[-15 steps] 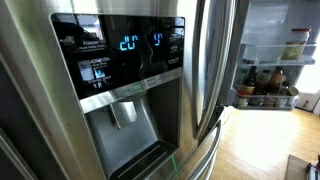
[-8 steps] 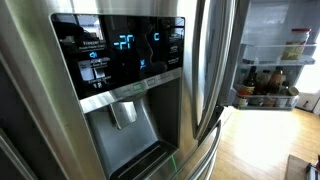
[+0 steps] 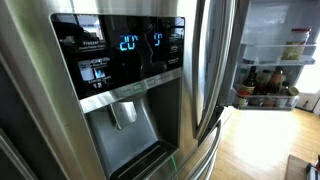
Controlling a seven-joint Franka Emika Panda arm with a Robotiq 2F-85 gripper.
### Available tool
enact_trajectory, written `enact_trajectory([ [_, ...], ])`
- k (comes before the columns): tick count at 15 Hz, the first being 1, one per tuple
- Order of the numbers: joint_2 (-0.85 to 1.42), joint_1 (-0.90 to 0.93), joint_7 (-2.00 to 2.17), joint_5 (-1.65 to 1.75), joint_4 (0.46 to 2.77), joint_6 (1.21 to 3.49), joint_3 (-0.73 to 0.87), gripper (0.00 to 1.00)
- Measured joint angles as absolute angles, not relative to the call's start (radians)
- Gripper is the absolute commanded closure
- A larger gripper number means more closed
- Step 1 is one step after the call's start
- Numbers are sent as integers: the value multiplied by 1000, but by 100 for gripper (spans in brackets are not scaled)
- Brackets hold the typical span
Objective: Move the green bottle to the top compartment of the fridge door
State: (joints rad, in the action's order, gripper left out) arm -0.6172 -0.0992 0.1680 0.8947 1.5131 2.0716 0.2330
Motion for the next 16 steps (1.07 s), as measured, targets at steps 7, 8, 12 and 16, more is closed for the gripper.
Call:
enact_trajectory([
  [7,-574,-162,159,837,1506,2074,243,1],
  [8,-569,-169,158,835,1504,2074,241,0],
  [12,-553,-190,148,828,1490,2073,235,0],
  [16,-546,-208,142,821,1473,2062,223,0],
])
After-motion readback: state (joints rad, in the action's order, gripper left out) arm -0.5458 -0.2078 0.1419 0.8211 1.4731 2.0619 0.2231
